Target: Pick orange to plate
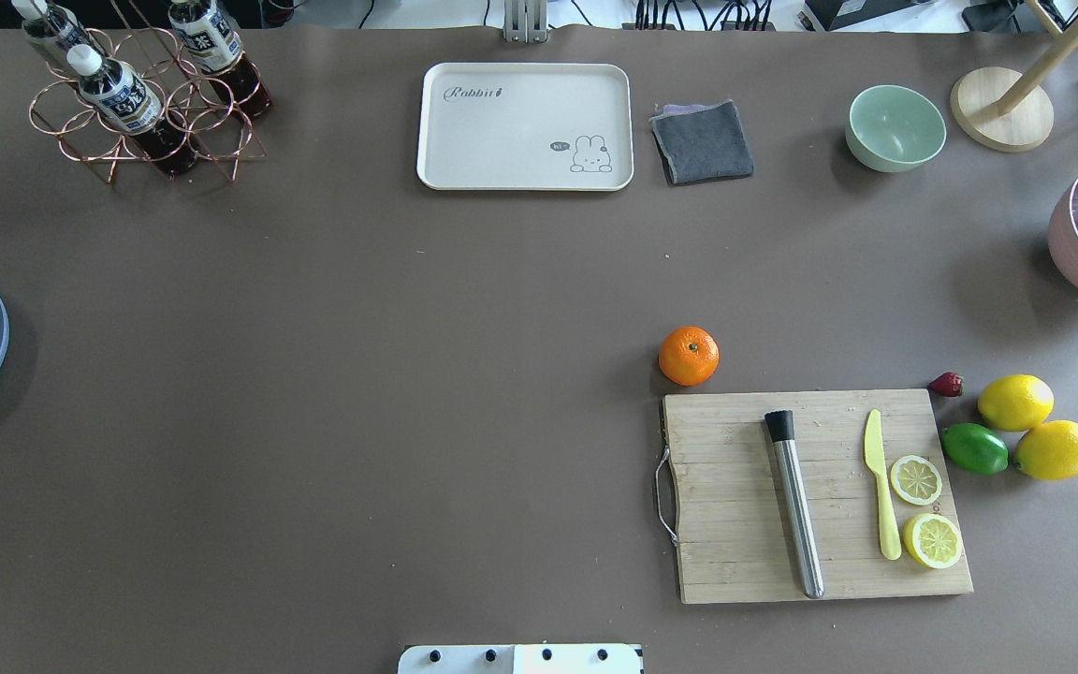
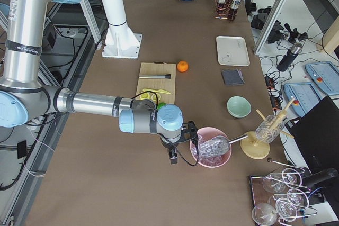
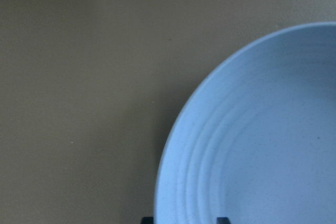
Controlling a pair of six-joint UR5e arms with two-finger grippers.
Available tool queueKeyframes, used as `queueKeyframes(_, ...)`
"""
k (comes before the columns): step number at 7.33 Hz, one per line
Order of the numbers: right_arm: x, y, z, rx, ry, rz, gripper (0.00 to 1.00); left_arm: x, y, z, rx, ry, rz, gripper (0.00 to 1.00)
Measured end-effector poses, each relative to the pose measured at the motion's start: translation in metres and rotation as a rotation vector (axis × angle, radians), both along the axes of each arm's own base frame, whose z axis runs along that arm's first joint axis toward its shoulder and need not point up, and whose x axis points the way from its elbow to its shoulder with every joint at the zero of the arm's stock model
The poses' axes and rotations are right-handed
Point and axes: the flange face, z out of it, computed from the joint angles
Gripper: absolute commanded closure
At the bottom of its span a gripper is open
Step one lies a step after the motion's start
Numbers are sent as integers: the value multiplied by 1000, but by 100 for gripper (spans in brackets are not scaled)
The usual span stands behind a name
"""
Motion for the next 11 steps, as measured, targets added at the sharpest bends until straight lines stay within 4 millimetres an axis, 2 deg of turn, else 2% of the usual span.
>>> queueKeyframes(1, -1, -2, -4, 8, 0, -2, 0, 1, -3, -8, 9, 6, -4, 100)
queueKeyframes(2, -6, -6, -10, 19, 1, -11, 0, 4, -10, -26, 16, 25, -24, 100)
queueKeyframes(3, -18, -16, -25, 30, -1, -18, 0, 7, -16, -56, 17, 58, -58, 100)
queueKeyframes(4, -35, -36, -47, 32, -8, -10, 0, 11, -20, -88, 19, 93, -91, 100)
queueKeyframes(5, -57, -57, -72, 31, -17, -2, 0, 24, -22, -127, 8, 132, -121, 100)
queueKeyframes(6, -81, -75, -96, 27, -27, 3, 0, 49, -19, -173, -21, 178, -144, 100)
queueKeyframes(8, -133, -102, -146, 5, -54, 21, 0, 118, 2, -261, -95, 243, -190, 100)
queueKeyframes(10, -189, -116, -203, -36, -94, 53, 0, 196, 29, -330, -168, 278, -240, 100)
queueKeyframes(11, -217, -115, -231, -58, -114, 65, 0, 232, 36, -369, -196, 284, -261, 100)
